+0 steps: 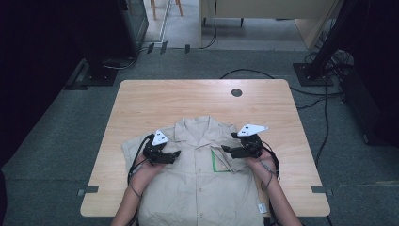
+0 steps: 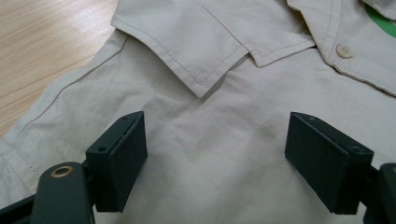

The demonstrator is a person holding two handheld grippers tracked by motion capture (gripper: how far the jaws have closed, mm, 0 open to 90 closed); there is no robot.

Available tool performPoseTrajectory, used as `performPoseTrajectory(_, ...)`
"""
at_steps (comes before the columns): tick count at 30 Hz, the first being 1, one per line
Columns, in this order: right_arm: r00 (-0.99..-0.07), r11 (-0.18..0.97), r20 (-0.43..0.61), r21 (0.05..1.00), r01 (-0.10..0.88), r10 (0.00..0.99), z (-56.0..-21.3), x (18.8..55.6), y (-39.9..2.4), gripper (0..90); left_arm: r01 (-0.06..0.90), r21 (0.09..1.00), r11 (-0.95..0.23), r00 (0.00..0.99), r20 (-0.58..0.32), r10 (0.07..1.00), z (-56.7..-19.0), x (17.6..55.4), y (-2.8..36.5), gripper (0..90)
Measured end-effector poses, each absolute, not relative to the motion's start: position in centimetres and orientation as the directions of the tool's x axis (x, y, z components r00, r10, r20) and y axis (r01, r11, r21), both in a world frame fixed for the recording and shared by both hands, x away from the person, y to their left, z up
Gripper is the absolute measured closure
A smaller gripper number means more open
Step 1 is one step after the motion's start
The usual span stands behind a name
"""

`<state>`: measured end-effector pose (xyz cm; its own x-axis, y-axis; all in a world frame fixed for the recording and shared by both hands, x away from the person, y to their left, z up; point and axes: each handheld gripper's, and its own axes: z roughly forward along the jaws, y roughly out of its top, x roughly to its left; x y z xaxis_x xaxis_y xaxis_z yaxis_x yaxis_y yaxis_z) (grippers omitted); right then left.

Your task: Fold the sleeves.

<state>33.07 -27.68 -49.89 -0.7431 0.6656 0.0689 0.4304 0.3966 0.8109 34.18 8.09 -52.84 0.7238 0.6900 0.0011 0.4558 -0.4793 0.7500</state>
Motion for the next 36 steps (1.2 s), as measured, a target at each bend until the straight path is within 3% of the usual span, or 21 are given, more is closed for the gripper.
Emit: performPoseTrajectory(36,-0.689,0.364,0.092,0.795,0.486,0.719,-50.5,33.5,-31.6,21.3,0.455,0.749,-0.481,0.725,0.003,0.689,-52.8,34.2,8.1,21.0)
